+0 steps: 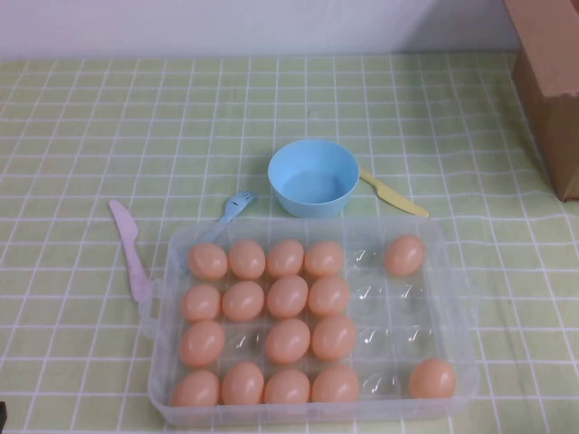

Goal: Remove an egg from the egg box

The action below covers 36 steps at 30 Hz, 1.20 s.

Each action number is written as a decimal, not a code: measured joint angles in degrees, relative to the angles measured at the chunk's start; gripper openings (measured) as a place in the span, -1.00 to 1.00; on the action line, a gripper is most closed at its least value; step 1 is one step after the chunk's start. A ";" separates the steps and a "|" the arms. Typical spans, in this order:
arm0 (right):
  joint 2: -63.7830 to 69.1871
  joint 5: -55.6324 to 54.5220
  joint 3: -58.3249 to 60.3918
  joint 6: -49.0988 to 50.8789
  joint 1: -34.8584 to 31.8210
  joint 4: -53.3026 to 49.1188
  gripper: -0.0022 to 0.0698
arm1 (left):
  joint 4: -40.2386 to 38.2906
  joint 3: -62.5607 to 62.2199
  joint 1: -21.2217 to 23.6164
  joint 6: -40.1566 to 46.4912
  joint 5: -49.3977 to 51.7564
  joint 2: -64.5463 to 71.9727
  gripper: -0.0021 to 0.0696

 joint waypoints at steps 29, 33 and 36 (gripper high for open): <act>0.00 0.00 0.00 0.00 0.00 0.00 -0.99 | 0.74 0.00 0.00 0.02 0.00 0.00 -0.96; 0.00 0.00 0.00 0.00 0.00 0.00 -0.99 | 2.46 0.00 0.00 0.12 0.00 0.00 -0.96; 0.00 0.00 0.00 0.00 0.00 0.00 -0.99 | 3.30 0.00 0.00 0.14 0.00 0.00 -0.96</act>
